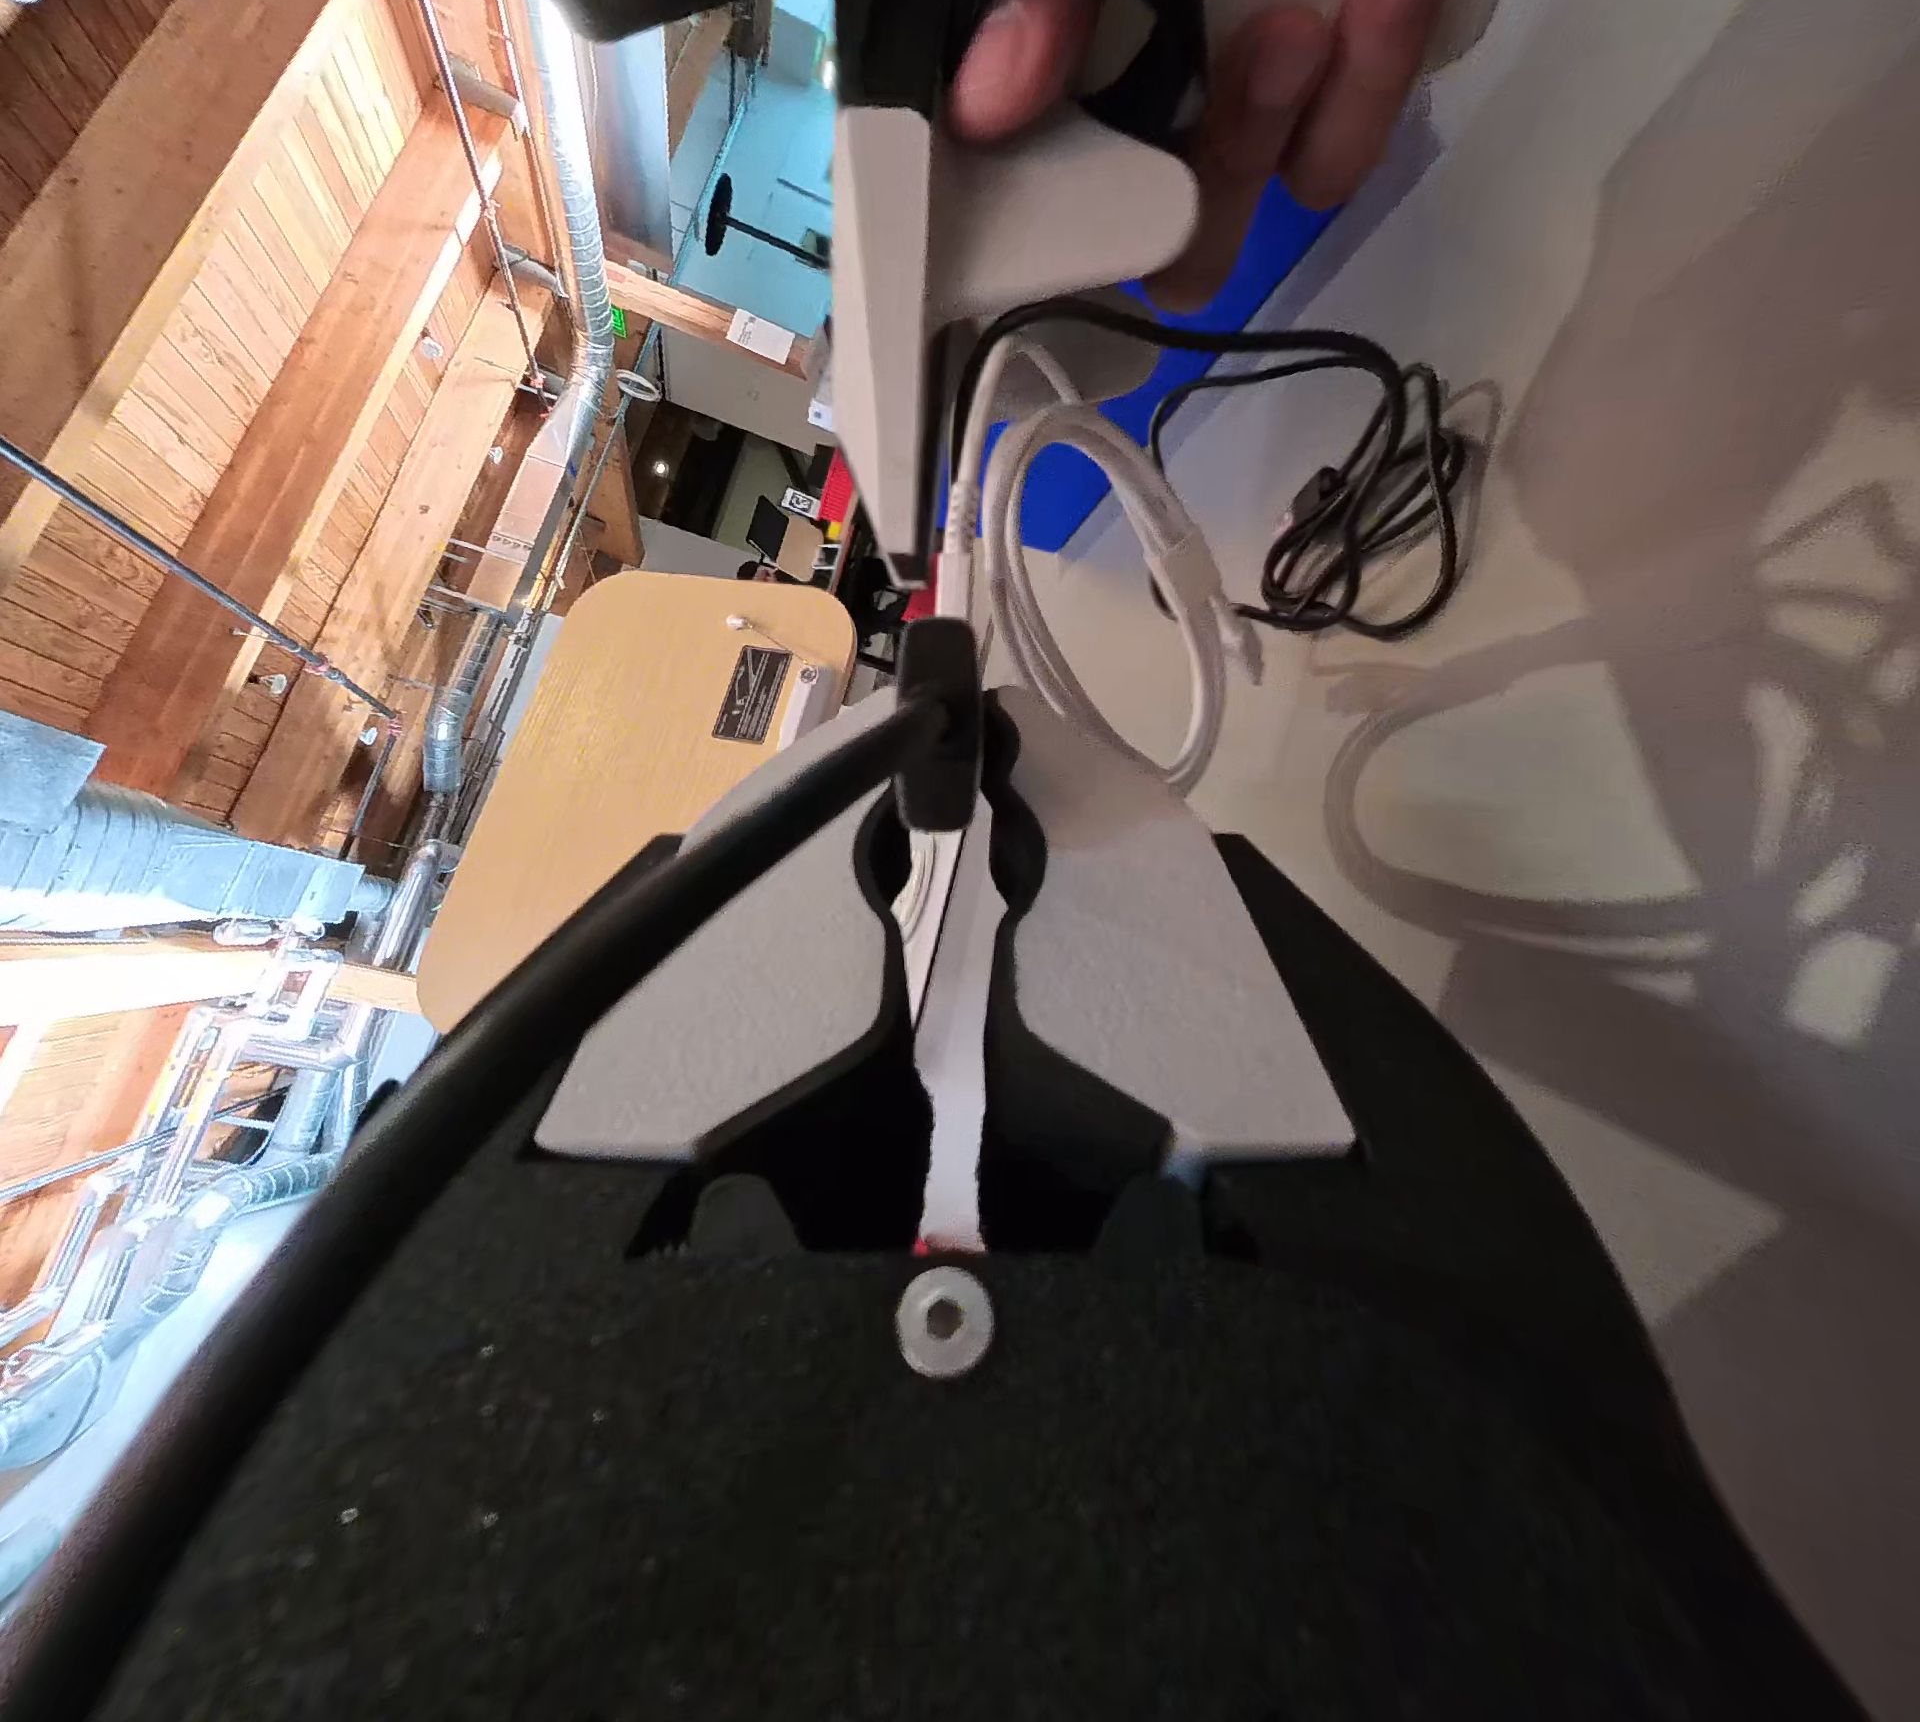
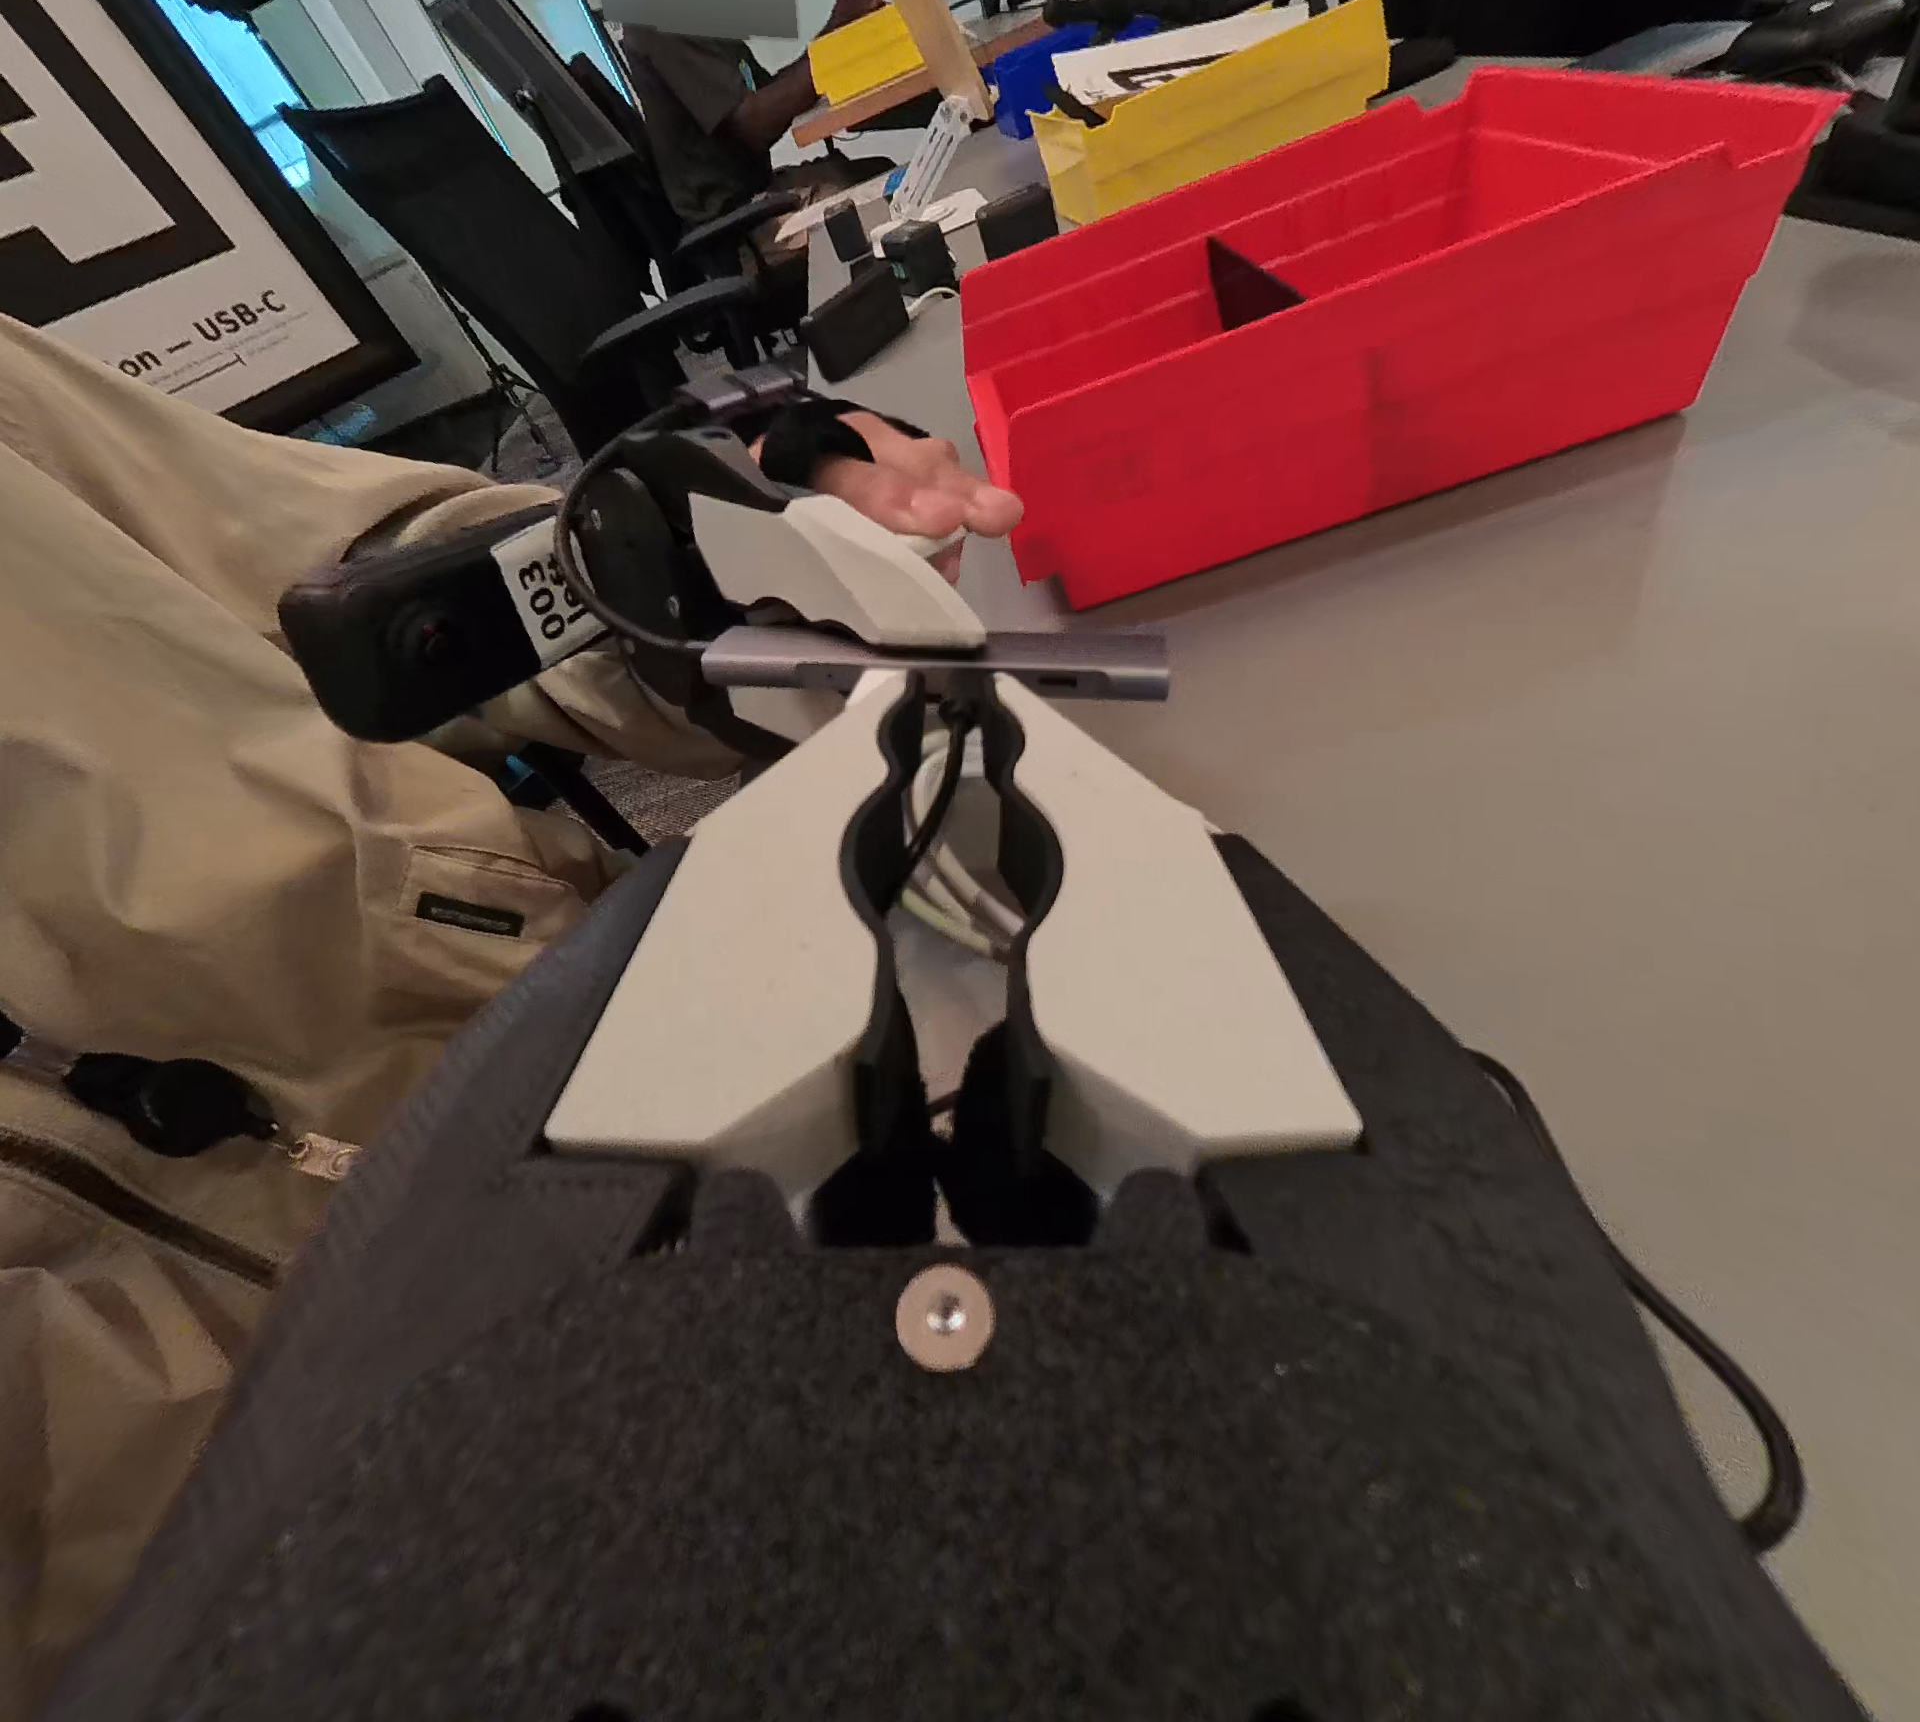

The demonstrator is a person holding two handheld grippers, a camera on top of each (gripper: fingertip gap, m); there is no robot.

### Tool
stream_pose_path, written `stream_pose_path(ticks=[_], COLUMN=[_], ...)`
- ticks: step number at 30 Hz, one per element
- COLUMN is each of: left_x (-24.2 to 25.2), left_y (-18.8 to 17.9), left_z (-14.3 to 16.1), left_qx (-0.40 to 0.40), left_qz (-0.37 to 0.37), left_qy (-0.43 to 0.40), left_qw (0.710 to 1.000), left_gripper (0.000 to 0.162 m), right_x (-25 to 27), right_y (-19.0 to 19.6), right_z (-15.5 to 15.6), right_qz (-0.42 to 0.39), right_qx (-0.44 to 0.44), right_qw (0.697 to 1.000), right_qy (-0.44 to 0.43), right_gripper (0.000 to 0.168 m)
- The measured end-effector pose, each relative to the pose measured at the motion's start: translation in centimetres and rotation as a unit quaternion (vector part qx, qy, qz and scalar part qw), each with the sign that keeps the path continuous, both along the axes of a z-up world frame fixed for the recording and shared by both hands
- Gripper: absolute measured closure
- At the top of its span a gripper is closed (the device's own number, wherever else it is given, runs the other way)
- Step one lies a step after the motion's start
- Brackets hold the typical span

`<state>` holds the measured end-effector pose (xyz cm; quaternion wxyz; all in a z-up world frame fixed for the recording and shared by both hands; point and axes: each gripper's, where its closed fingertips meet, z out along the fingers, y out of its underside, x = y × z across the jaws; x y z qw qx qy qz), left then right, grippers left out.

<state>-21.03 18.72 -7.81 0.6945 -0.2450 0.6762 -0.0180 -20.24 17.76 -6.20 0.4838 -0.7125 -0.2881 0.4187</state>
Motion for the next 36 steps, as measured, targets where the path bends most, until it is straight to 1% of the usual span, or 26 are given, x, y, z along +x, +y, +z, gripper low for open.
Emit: stream_pose_path(ticks=[2,3,5,6,8,10,12,13,14,16,19,20,22,23,24,25,27,29,31,33,34,36], left_x=[0.2,0.3,0.1,-0.1,-0.7,-1.2,-1.7,-1.8,-1.9,-1.7,-1.3,-1.1,-0.7,-0.5,-0.5,-0.4,-0.3,0.0,0.2,0.4,0.5,0.7], left_y=[-0.2,-0.3,-0.1,0.2,1.0,1.3,1.2,1.1,0.9,0.0,-1.3,-1.8,-2.3,-2.5,-2.5,-2.7,-2.9,-2.9,-2.8,-3.7,-4.1,-4.7], left_z=[-0.1,0.1,0.8,1.5,2.9,4.7,6.0,6.3,6.6,7.0,7.3,7.2,7.0,6.8,6.6,6.6,6.6,6.0,5.2,4.4,3.9,2.8], left_qx=[-0.013,-0.046,-0.153,-0.221,-0.36,-0.442,-0.502,-0.533,-0.562,-0.611,-0.667,-0.683,-0.705,-0.714,-0.718,-0.719,-0.718,-0.719,-0.708,-0.7,-0.694,-0.679], left_qz=[-0.003,-0.009,-0.017,-0.014,-0.007,-0.022,-0.043,-0.055,-0.07,-0.113,-0.173,-0.19,-0.204,-0.21,-0.212,-0.219,-0.228,-0.222,-0.207,-0.21,-0.205,-0.187], left_qy=[0.0,-0.009,-0.038,-0.058,-0.098,-0.134,-0.158,-0.164,-0.167,-0.168,-0.168,-0.161,-0.16,-0.155,-0.156,-0.158,-0.16,-0.147,-0.134,-0.096,-0.079,-0.056], left_qw=[1.0,0.999,0.987,0.974,0.928,0.887,0.849,0.829,0.807,0.765,0.705,0.686,0.66,0.65,0.645,0.641,0.638,0.642,0.662,0.676,0.686,0.708], left_gripper=[0.152,0.152,0.152,0.152,0.152,0.152,0.153,0.153,0.153,0.153,0.153,0.153,0.153,0.153,0.153,0.153,0.152,0.151,0.14,0.138,0.138,0.136], right_x=[0.3,0.6,0.9,0.8,0.3,1.0,2.5,3.1,3.1,2.2,0.3,-0.2,-0.9,-1.2,-1.3,-1.2,-0.9,-0.4,0.7,1.4,2.0,3.2], right_y=[0.1,0.3,-0.4,-1.1,-2.6,-2.7,-2.1,-1.8,-1.7,-1.4,-1.2,-1.1,-1.1,-1.4,-1.7,-1.7,-2.0,-1.9,-1.6,-1.5,-1.4,-1.2], right_z=[0.6,1.5,4.4,5.8,7.5,7.5,6.4,5.5,4.5,3.2,2.6,2.7,2.8,2.7,2.7,2.8,3.2,3.7,4.3,4.8,5.6,8.3], right_qz=[-0.01,-0.023,-0.033,-0.033,-0.025,-0.062,-0.11,-0.12,-0.113,-0.097,-0.076,-0.07,-0.06,-0.047,-0.039,-0.035,-0.014,-0.005,-0.021,-0.025,-0.03,-0.034], right_qx=[0.014,0.035,0.093,0.125,0.169,0.18,0.179,0.162,0.131,0.084,0.066,0.061,0.047,0.042,0.037,0.036,0.022,0.007,0.016,0.029,0.04,0.067], right_qw=[1.0,0.999,0.995,0.992,0.985,0.982,0.978,0.979,0.984,0.99,0.992,0.992,0.992,0.992,0.993,0.992,0.99,0.987,0.986,0.99,0.991,0.99], right_qy=[-0.007,-0.006,0.012,0.013,0.003,-0.009,-0.002,0.01,0.03,0.059,0.071,0.082,0.102,0.106,0.11,0.115,0.137,0.159,0.165,0.138,0.128,0.119], right_gripper=[0.155,0.151,0.142,0.14,0.14,0.139,0.14,0.139,0.136,0.127,0.127,0.128,0.133,0.142,0.152,0.155,0.157,0.157,0.158,0.158,0.158,0.159])
